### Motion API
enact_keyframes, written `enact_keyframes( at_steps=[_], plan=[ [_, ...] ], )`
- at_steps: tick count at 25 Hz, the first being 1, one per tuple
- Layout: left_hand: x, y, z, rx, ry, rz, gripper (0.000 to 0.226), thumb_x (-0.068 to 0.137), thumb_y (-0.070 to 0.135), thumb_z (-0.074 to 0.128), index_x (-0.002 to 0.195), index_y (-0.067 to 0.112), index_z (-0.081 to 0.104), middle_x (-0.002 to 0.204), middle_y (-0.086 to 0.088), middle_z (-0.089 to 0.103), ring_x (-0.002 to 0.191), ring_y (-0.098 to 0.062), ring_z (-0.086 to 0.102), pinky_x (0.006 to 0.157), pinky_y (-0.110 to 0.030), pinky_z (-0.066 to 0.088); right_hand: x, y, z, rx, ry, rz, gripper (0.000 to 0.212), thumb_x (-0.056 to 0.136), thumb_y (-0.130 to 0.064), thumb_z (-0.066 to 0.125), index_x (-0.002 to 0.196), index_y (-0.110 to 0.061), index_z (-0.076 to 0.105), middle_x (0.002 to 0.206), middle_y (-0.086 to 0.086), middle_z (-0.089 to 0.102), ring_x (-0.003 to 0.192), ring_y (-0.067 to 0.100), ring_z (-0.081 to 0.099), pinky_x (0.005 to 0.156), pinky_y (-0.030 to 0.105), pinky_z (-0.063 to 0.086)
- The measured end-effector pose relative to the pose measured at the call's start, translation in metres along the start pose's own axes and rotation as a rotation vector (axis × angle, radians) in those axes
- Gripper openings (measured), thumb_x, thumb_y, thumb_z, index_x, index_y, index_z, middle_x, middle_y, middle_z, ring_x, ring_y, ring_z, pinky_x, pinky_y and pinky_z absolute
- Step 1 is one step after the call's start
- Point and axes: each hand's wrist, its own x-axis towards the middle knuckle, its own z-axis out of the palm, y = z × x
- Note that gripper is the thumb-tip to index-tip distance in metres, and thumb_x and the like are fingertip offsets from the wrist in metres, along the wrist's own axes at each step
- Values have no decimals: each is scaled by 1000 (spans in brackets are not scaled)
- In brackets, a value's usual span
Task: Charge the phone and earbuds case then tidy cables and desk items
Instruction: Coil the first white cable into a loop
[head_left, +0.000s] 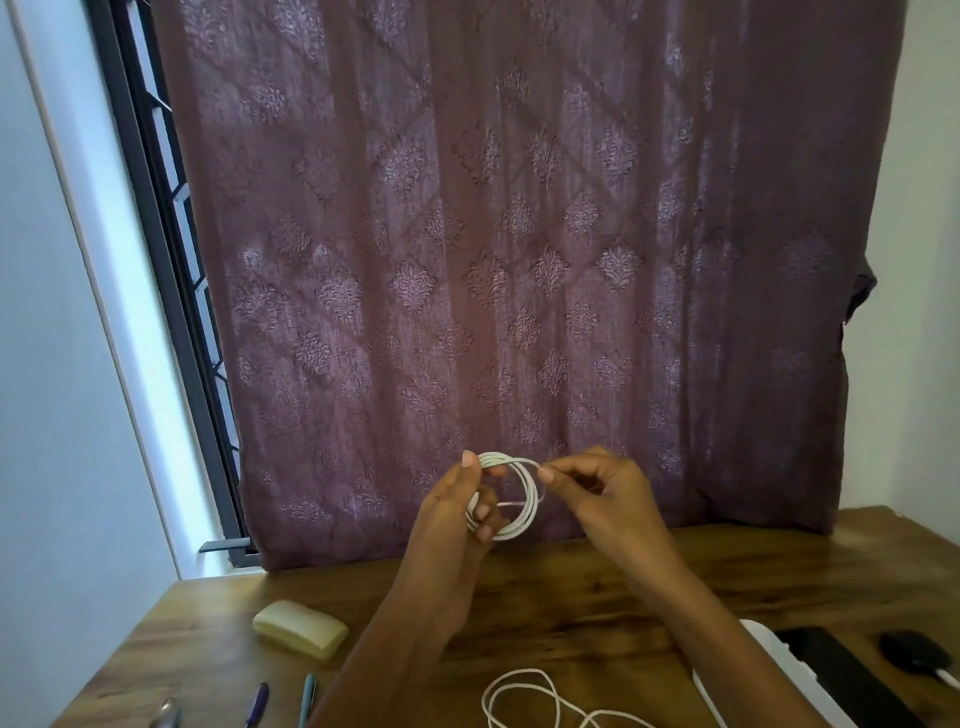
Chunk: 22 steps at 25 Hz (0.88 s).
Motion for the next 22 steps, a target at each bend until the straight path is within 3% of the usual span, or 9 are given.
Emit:
enact_keyframes(
  at_steps=[2,4,7,9,12,15,18,20,22],
  plan=[
    [1,-2,-1,-16,18,7,32,95,33,39,76,13,55,49,4,35,41,-5,30,56,-23,32,-9,-3,10,228,-83,140,20,87,-10,58,73,-17,71,55,-7,65,57,9,58,57,17,51],
    [1,-2,0,3,46,34,30,96,33,37,81,13,55,50,5,34,43,-5,29,58,-25,31,-18,-11,15,429,-121,229,25,91,-11,52,76,-11,72,62,-2,71,63,12,66,64,21,57],
    [-1,-3,2,34,72,88,32,97,31,33,79,14,52,53,4,33,45,-5,32,54,-20,35,-28,-18,19,515,-104,186,15,85,-11,61,78,-15,73,72,1,74,73,11,70,68,20,56],
    [-2,-8,2,47,62,91,34,97,32,34,77,14,55,54,3,39,47,-6,39,58,-23,40,-31,-16,21,475,-57,152,19,78,-1,67,84,-18,70,68,-4,74,69,6,69,61,13,52],
    [0,-14,-4,189,70,72,32,96,31,38,84,12,61,67,-1,59,64,-12,58,73,-31,49,-25,-7,21,367,71,174,18,77,2,68,89,-11,70,71,-1,73,67,8,70,59,14,52],
    [4,-11,-12,580,122,242,12,93,21,49,102,18,56,88,5,63,80,-11,60,72,-14,48,-17,-1,14,105,123,102,16,79,-3,68,93,-9,72,71,-9,70,63,-1,66,59,12,52],
    [7,-1,-15,864,67,422,41,88,8,55,126,17,45,103,8,57,82,-2,56,68,-5,44,-16,-5,9,-131,79,-9,16,81,-6,66,95,-12,73,66,-19,64,58,-11,60,53,4,45],
    [8,2,-12,965,8,469,52,87,9,56,135,18,38,116,10,50,98,-1,52,81,-7,43,-15,-7,8,-245,53,-64,16,82,-7,65,94,-13,73,64,-17,63,60,-12,59,52,2,42],
    [9,3,-10,997,-50,499,55,88,14,57,138,20,35,122,12,44,114,-3,44,95,-19,40,-14,-8,10,-338,10,-100,16,83,-9,63,94,-15,73,70,-7,68,63,-1,61,55,7,44]
  ],
)
